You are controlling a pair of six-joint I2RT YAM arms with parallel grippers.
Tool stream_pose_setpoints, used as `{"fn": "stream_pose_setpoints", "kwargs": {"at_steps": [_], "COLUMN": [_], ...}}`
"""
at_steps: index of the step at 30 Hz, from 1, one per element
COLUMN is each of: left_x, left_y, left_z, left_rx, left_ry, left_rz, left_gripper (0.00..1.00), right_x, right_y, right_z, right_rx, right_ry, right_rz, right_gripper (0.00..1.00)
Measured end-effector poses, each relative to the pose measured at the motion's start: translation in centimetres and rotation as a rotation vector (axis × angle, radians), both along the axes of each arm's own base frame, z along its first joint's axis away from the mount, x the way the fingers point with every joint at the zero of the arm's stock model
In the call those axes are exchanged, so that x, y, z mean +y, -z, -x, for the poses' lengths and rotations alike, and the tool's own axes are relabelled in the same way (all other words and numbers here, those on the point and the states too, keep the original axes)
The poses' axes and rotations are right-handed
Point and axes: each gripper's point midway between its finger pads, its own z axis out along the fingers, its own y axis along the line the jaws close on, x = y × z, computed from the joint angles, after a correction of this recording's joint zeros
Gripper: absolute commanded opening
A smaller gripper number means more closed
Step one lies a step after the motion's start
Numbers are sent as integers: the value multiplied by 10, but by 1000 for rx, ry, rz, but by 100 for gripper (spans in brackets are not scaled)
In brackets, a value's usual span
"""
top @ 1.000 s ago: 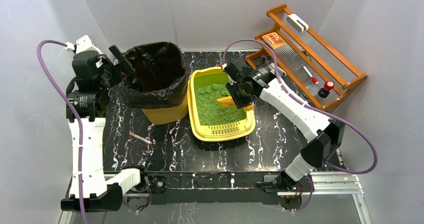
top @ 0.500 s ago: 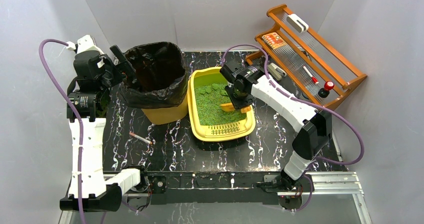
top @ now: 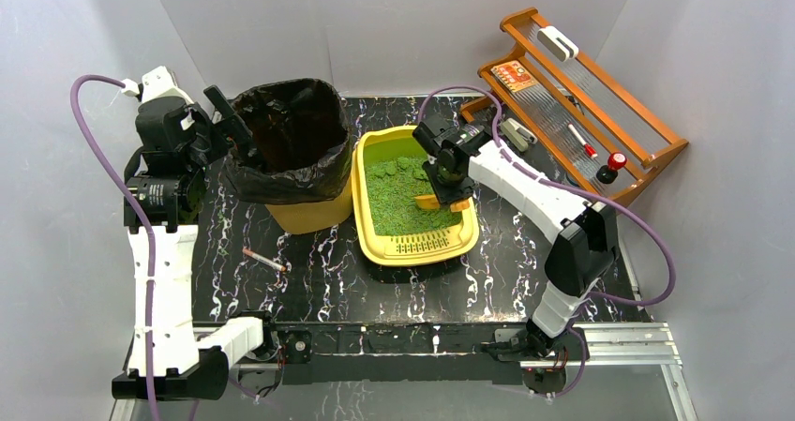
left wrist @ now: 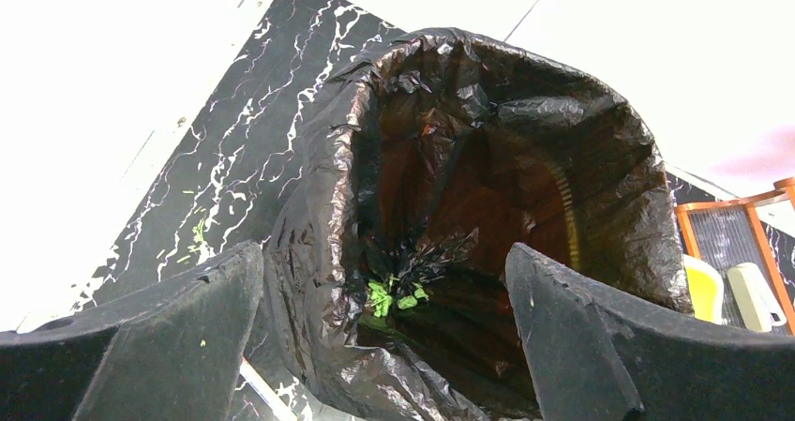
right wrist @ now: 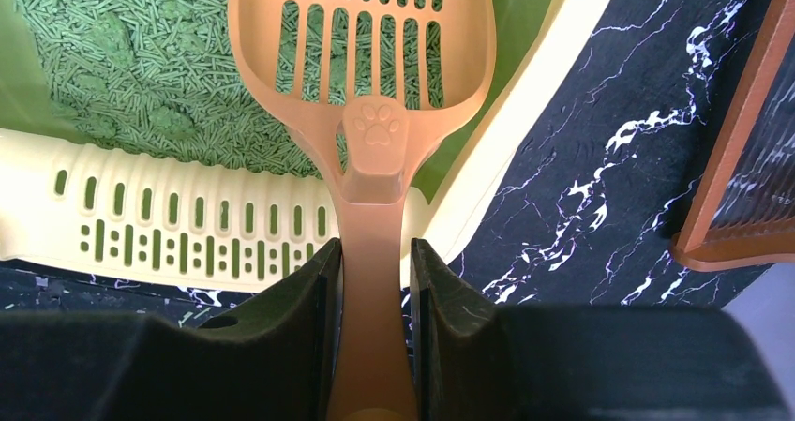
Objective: Clean the litter box
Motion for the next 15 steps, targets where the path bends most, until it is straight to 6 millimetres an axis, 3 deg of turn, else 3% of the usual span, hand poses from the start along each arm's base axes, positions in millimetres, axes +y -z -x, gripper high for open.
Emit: {"fn": "stream_pose_setpoints", "kwargs": {"at_steps": [15], "left_x": [2], "left_y": [0], "left_z": [0], "left_rx": [0], "left_ry": [-8], "left_rz": [-5], "left_gripper": [98], "right_x": [7], "right_y": [18], "right_z": [-12], "right_rx": [-15], "right_ry": [10], "right_rz": [-7], "right_gripper": [0]}}
